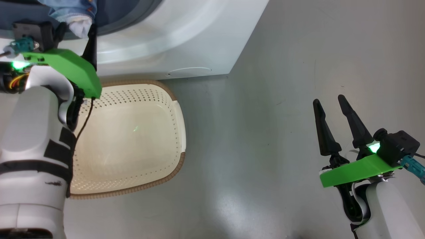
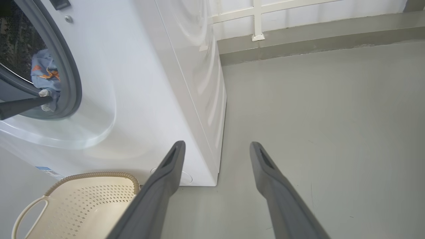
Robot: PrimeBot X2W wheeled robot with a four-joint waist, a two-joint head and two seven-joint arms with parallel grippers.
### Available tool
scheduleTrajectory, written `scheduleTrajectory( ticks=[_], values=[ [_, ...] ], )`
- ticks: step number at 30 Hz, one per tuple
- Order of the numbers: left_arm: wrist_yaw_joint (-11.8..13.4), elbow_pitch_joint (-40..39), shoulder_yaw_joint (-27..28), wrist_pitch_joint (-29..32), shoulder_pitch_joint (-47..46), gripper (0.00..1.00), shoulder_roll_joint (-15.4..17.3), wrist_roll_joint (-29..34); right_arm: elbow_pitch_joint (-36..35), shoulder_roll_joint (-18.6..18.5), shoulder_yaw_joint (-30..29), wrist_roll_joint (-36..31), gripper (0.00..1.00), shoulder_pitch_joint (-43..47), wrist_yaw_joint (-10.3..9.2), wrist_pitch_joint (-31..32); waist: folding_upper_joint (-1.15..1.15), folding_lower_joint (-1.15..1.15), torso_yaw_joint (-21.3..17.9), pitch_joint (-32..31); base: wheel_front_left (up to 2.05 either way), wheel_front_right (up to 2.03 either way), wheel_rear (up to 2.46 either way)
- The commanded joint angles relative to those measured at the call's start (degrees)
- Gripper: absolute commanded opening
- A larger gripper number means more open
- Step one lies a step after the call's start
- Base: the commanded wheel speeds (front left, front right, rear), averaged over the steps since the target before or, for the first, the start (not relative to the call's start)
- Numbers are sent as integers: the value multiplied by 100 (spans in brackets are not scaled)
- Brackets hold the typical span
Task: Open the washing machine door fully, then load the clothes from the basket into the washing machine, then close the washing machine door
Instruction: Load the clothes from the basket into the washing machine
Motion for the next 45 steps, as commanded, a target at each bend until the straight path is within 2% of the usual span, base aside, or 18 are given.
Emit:
scheduleTrajectory(
  ticks=[1, 3, 4, 5, 6, 8, 26, 35, 42, 45],
  values=[
    [-12, 1, 67, -37, -154, 100, 264, -46, -122, -2, 149, 4, 100, 16, 9, -27, 0, 0, -5, 2, 0, 0, 0],
    [-12, 184, 31, -30, -251, 100, 275, -74, -123, -5, 156, 4, 100, 12, 9, -27, 0, 0, -15, 1, 0, 0, 0],
    [-13, 263, 12, -41, -296, 92, 281, -93, -124, -4, 157, 5, 100, 10, 9, -27, 0, 0, -22, 0, 0, 0, 0],
    [-13, 338, -10, -52, -338, 73, 283, -116, -125, -3, 157, 5, 100, 9, 9, -27, 0, 0, -27, 0, 0, 0, 0],
    [-13, 410, -37, -52, -377, 42, 280, -151, -127, 0, 156, 5, 100, 8, 9, -27, 0, 0, -33, 2, 0, 0, 0],
    [-13, 538, -102, -73, -453, 2, 294, -205, -127, 6, 158, 5, 100, 7, 9, -27, 0, 0, -46, 4, 0, 0, 0],
    [-11, 1409, -289, -503, -1552, 0, 659, -477, -139, 140, 223, 62, 100, -77, 9, -27, 0, 0, -358, 157, 0, 0, 0],
    [180, 1638, -336, -867, -2187, 0, 898, -401, -138, 219, 296, 102, 100, -132, 9, -27, 0, 0, -622, 287, 0, 0, 0],
    [197, 1861, -412, -942, -2209, 0, 960, -365, -140, 258, 351, 112, 100, -150, 9, -27, 0, 0, -738, 328, 0, 0, 0],
    [142, 2012, -519, -773, -2152, 0, 959, -335, -130, 269, 362, 116, 100, -157, 9, -27, 0, 0, -762, 341, 0, 0, 0]
  ],
)
